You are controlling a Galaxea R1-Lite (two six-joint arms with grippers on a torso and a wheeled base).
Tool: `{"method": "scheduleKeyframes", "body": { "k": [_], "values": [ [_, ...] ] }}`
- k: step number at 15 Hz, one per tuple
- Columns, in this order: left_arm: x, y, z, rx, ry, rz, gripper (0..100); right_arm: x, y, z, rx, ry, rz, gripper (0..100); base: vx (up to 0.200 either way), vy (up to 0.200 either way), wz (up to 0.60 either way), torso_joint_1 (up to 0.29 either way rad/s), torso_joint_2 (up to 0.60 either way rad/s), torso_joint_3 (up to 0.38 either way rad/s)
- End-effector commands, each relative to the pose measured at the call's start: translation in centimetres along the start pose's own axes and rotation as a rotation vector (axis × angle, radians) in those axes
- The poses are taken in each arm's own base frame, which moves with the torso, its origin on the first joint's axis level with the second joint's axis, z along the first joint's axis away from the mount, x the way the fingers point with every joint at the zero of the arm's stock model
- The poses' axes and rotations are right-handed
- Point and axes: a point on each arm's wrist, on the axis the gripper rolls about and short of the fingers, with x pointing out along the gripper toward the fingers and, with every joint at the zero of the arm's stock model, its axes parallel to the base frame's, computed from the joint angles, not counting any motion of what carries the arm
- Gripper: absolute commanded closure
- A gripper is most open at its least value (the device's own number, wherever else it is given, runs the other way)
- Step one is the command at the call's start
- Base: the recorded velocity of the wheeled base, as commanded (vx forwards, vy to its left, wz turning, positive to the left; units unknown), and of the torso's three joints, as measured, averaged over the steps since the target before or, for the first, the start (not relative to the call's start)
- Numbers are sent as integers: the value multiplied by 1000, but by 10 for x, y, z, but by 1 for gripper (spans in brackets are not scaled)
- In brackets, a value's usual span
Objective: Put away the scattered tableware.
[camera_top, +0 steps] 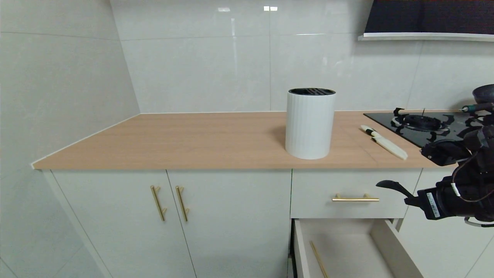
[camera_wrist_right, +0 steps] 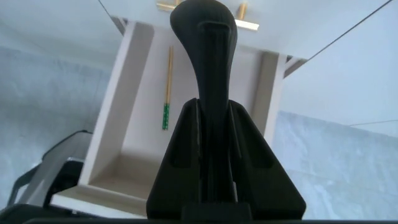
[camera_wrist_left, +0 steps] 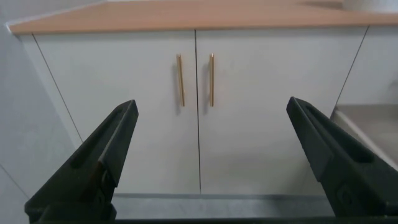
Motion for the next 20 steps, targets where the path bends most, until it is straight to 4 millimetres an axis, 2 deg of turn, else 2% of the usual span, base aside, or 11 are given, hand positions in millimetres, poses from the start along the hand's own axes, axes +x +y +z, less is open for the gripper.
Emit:
{"method": "scheduleKeyframes", "body": {
  "k": [1,11,17,19,20],
  "values": [
    [0,0,0,0,-1,0,0,8,0,-2,0,28,2,100,0,0,0,-188,476,286],
    [0,0,0,0,-1,-1,0,18,0,-4,1,60,2,100,0,0,0,-155,457,298],
    [0,0,0,0,-1,0,0,27,1,-7,-3,94,8,100,0,0,0,3,23,4],
    [0,0,0,0,-1,0,0,38,2,-9,-3,131,13,100,0,0,0,-100,168,102],
    [0,0,0,0,-1,0,0,50,1,-11,-3,166,14,100,0,0,0,-32,80,36]
  ]
}}
